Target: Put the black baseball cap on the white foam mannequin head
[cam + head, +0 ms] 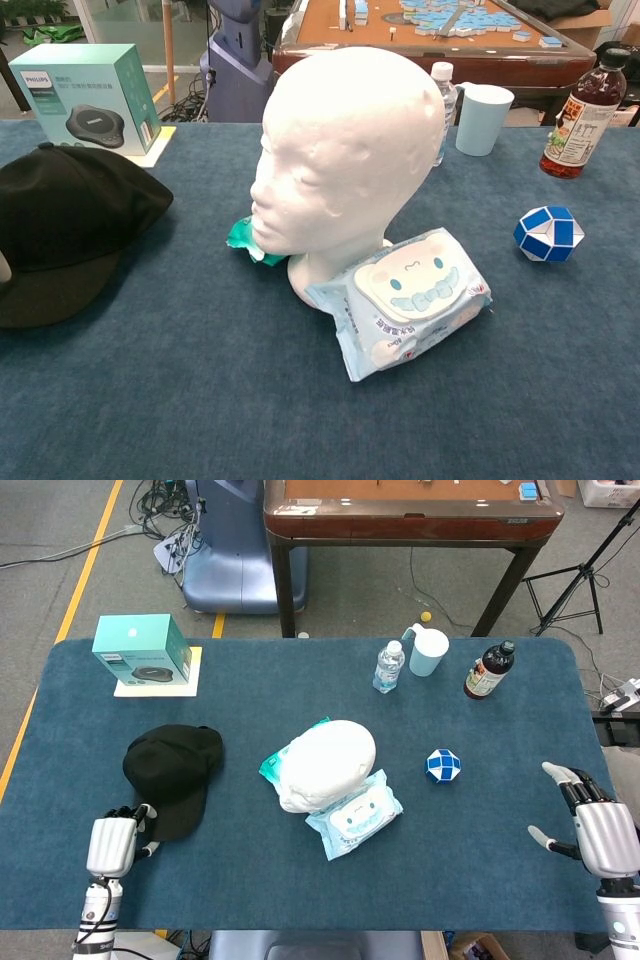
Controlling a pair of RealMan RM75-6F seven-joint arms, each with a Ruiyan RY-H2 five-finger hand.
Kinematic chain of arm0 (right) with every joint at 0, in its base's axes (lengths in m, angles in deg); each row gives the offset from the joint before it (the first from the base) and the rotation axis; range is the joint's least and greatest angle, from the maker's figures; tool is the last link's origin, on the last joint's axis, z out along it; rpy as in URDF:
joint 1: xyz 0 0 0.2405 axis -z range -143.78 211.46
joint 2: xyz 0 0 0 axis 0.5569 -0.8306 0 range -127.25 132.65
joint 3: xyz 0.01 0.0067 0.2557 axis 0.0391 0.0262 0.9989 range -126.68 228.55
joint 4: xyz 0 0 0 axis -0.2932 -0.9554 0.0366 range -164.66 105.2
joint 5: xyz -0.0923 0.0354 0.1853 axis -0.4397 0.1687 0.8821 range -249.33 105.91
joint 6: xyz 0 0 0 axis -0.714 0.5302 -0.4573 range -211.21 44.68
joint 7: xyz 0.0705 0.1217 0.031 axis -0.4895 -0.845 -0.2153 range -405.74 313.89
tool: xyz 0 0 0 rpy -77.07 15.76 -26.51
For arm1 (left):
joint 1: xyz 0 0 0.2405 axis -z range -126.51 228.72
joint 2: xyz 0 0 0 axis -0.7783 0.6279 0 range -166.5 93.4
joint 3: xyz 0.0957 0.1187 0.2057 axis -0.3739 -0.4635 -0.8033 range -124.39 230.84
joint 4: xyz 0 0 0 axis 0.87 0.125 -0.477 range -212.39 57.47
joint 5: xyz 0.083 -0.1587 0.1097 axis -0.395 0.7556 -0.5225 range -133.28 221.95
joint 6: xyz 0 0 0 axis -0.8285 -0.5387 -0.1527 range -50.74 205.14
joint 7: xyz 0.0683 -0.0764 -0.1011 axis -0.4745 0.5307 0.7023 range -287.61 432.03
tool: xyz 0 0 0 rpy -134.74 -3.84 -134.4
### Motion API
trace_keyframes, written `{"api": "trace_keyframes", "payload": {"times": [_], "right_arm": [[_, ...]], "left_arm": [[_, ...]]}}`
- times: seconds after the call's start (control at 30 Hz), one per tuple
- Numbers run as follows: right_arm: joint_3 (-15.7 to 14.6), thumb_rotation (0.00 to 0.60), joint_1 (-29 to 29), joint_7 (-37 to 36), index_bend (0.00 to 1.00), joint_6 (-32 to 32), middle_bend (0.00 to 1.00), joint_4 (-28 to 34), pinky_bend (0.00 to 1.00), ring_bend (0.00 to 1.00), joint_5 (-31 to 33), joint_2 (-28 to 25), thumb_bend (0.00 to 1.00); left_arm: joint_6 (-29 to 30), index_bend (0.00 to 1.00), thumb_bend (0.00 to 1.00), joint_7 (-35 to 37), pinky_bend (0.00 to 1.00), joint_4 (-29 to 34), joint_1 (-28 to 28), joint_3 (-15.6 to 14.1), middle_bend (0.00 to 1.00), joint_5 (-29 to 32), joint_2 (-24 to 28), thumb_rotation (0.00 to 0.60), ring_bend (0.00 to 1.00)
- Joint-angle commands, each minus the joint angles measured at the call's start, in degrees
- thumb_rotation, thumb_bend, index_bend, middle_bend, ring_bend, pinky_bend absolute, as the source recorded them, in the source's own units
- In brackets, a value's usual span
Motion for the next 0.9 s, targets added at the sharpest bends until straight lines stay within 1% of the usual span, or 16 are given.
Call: {"api": "trace_keyframes", "payload": {"times": [0.03, 0.1, 0.2, 0.33, 0.47, 0.9], "right_arm": [[0.02, 0.6, -0.01, 0.02, 0.16, -0.02, 0.23, 0.02, 0.42, 0.18, 0.04, 0.01, 0.0], [0.02, 0.6, -0.03, 0.09, 0.16, -0.06, 0.23, 0.06, 0.42, 0.18, 0.06, 0.02, 0.0], [-0.01, 0.6, -0.05, 0.11, 0.16, -0.13, 0.23, 0.04, 0.42, 0.18, 0.04, 0.04, 0.0], [0.0, 0.6, -0.06, 0.02, 0.16, -0.12, 0.23, 0.08, 0.42, 0.18, 0.05, 0.01, 0.0], [0.01, 0.6, 0.0, -0.16, 0.16, -0.01, 0.23, 0.04, 0.42, 0.18, 0.05, -0.06, 0.0], [0.0, 0.6, -0.03, -0.28, 0.16, -0.07, 0.23, 0.0, 0.42, 0.18, 0.06, -0.12, 0.0]], "left_arm": [[2.11, 0.44, 0.03, 3.49, 0.53, -2.22, -0.09, 0.55, 0.53, -0.81, -1.34, 0.6, 0.45], [2.95, 0.45, 0.03, 5.01, 0.53, -3.3, -0.03, 0.56, 0.49, -1.27, -1.71, 0.6, 0.41], [4.42, 0.48, 0.03, 7.2, 0.52, -5.08, 0.18, 0.64, 0.46, -2.02, -2.42, 0.6, 0.38], [5.45, 0.52, 0.03, 9.03, 0.52, -7.0, 0.51, 1.12, 0.45, -2.16, -3.4, 0.6, 0.38], [5.82, 0.53, 0.03, 9.56, 0.52, -8.11, 0.89, 2.22, 0.45, -1.35, -4.16, 0.6, 0.38], [4.14, 0.55, 0.03, 8.33, 0.52, -5.96, 1.89, 6.07, 0.45, 3.11, -4.6, 0.6, 0.38]]}}
